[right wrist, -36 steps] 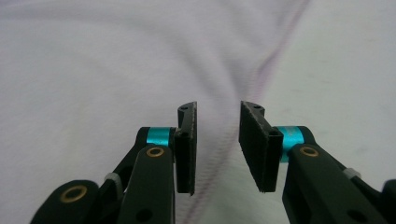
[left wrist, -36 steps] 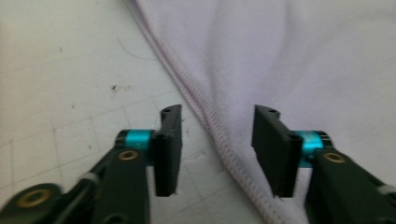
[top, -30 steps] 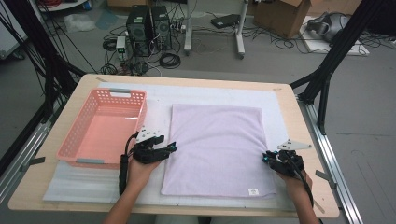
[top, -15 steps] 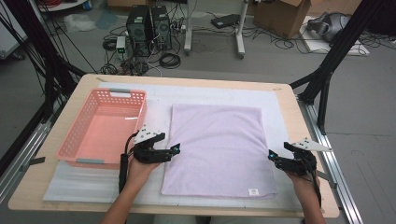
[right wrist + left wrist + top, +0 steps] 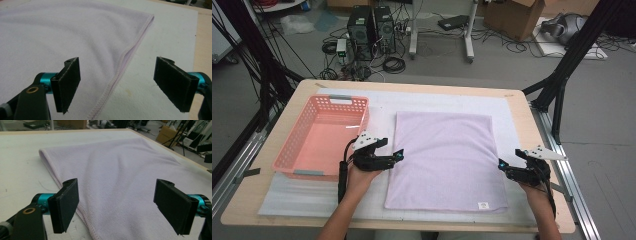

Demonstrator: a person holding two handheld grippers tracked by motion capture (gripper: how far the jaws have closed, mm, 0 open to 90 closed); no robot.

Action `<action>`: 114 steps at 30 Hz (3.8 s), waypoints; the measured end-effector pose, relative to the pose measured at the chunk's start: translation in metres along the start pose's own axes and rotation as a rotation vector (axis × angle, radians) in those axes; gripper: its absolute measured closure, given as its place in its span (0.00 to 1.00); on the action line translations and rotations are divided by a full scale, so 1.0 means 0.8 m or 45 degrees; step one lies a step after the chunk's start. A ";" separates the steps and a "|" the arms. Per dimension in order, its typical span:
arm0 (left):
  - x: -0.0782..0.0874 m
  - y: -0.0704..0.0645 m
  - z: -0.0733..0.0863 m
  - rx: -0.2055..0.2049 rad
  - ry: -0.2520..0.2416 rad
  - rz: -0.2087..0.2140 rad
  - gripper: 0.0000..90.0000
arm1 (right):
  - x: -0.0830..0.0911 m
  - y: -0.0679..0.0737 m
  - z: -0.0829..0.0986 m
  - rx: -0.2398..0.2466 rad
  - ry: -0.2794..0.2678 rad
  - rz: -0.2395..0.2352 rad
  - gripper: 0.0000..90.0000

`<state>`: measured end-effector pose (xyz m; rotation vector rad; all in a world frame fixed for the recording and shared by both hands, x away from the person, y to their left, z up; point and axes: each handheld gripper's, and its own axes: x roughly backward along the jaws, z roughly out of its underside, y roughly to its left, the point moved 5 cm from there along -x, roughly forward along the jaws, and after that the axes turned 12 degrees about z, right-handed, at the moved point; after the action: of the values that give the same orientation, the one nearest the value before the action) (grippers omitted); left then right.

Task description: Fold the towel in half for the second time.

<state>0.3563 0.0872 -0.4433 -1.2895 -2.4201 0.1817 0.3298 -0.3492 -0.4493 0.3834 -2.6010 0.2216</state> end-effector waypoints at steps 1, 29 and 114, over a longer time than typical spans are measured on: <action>-0.002 0.002 0.000 0.012 0.005 0.005 0.24 | -0.001 0.000 -0.001 -0.003 -0.001 -0.005 0.22; -0.086 0.098 -0.043 0.127 0.191 -0.215 0.49 | -0.093 -0.035 -0.053 -0.073 0.189 -0.010 0.22; 0.013 -0.005 0.005 0.034 0.054 -0.140 0.96 | 0.007 0.007 0.002 -0.114 0.128 -0.155 0.96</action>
<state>0.3467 0.0936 -0.4430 -1.1338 -2.4362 0.1541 0.3224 -0.3460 -0.4484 0.4838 -2.4695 0.0798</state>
